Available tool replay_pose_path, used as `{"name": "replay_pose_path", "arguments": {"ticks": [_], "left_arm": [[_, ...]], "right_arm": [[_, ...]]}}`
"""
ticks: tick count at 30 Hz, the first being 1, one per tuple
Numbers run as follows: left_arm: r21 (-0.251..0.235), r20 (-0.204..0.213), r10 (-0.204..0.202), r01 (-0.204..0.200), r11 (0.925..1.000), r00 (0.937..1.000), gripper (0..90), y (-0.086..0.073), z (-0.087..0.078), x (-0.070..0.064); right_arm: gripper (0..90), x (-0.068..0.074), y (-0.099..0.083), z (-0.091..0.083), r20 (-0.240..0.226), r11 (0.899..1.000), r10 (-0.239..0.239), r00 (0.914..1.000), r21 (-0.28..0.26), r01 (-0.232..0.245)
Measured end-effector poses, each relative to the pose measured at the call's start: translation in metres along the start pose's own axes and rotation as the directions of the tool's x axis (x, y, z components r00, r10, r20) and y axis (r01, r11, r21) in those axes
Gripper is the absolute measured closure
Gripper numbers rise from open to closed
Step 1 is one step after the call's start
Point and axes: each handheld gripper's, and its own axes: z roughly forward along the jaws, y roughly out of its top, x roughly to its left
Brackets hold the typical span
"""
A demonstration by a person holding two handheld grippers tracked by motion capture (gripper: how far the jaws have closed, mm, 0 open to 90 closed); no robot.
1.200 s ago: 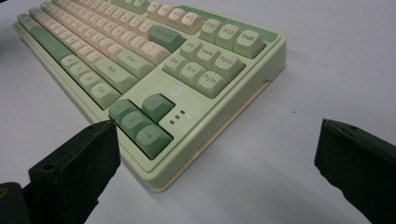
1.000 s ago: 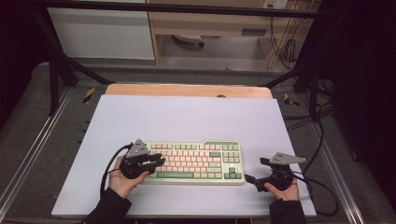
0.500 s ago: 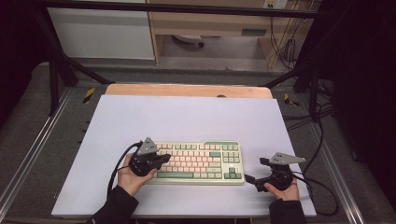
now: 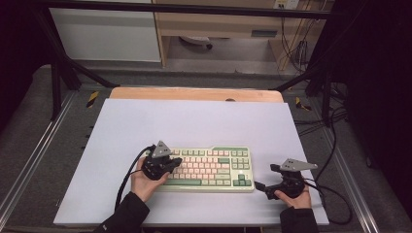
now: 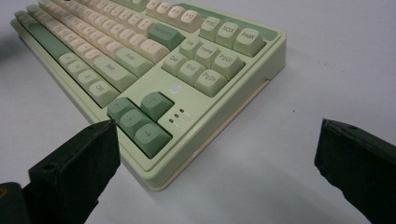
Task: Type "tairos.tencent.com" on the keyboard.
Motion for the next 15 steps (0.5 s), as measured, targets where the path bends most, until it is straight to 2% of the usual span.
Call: {"name": "replay_pose_path", "arguments": {"ticks": [9,15], "left_arm": [[0.014,-0.005,0.036,-0.036,0.9993,0.9993,90.0,0.002,0.012,-0.008],[0.015,-0.009,0.028,-0.027,0.9995,0.9996,90.0,0.001,0.01,-0.005]], "right_arm": [[0.7,0.0,0.0,0.0,-0.002,1.0,0.0,1.0,-0.001,0.0],[0.7,0.0,0.0,0.0,-0.002,1.0,0.0,1.0,-0.001,0.0]]}}
